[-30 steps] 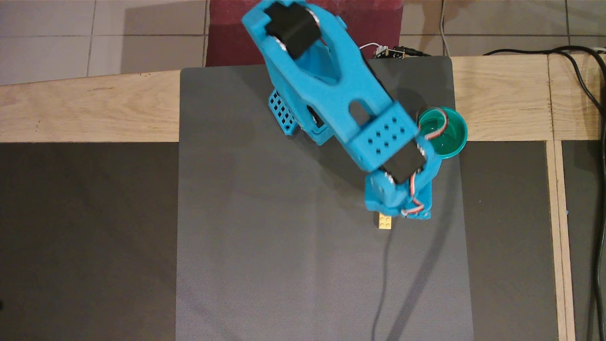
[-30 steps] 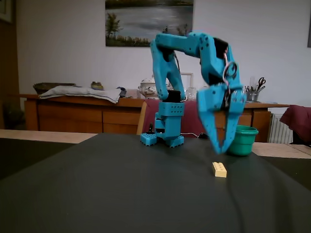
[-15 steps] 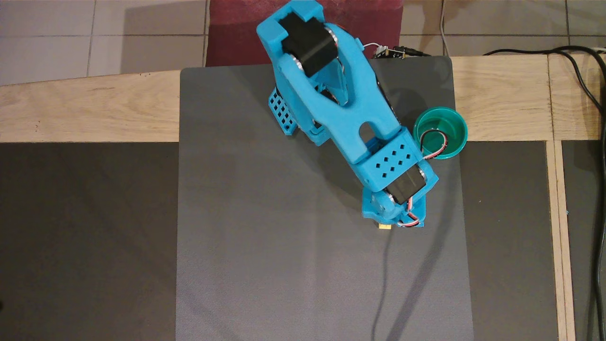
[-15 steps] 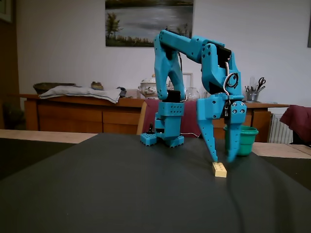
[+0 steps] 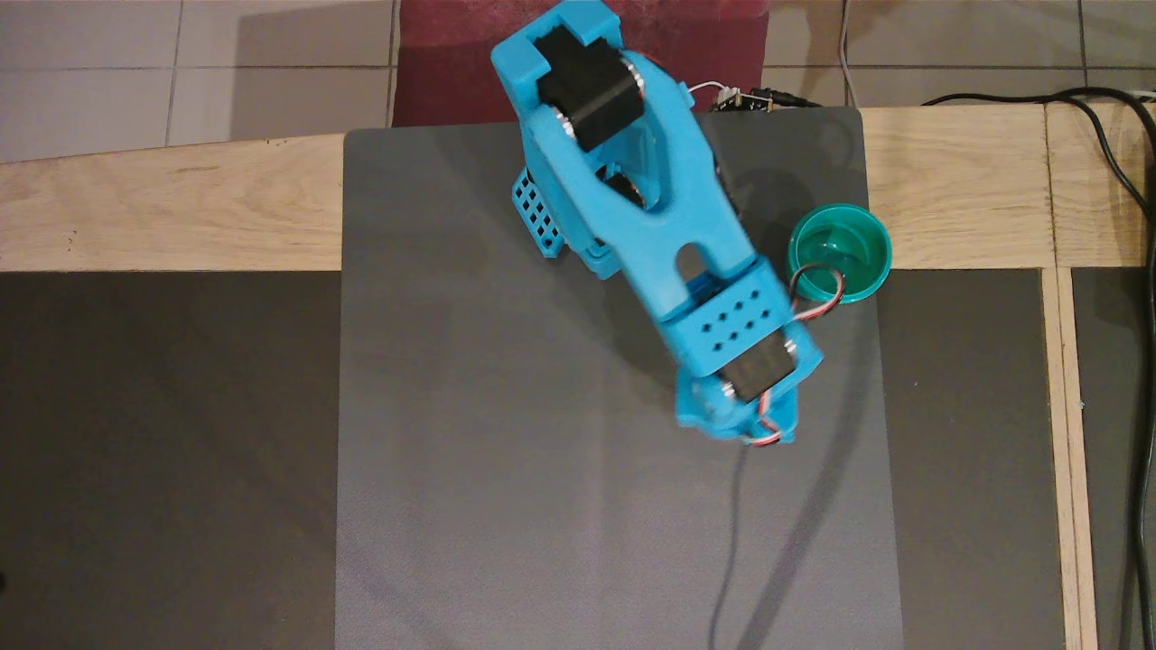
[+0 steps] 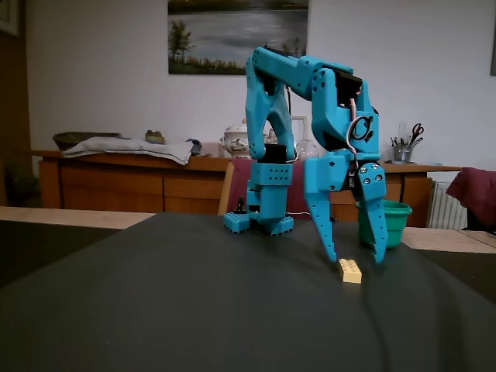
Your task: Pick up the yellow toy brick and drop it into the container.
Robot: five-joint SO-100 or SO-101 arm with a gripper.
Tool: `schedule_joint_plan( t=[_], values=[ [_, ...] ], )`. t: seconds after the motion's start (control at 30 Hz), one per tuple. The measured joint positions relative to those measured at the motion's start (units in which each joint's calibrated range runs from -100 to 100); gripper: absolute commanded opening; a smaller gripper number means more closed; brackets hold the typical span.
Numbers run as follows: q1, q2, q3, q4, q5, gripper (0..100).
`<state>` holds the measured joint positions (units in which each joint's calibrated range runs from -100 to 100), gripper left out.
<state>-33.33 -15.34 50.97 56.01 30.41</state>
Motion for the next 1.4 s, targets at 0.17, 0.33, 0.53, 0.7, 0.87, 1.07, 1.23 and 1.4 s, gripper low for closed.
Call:
schedule_joint_plan(
  t=[0.17, 0.33, 0.53, 0.7, 0.87, 1.07, 1.23, 1.4],
  values=[
    [0.4, 0.0, 0.1, 0.4, 0.2, 18],
    [0.4, 0.3, 1.0, 0.2, 0.2, 18],
    [0.5, 4.7, 1.0, -1.8, 0.2, 18],
    [0.5, 6.1, 0.7, -2.6, 0.1, 18],
    [0.5, 6.3, 0.6, -2.6, 0.1, 2],
    [0.4, 6.3, 0.5, -2.9, 0.1, 0],
    [0.4, 5.4, -3.4, 2.7, -0.7, 0],
    [-2.9, -2.0, -17.4, 18.3, -1.8, 0]
  ],
)
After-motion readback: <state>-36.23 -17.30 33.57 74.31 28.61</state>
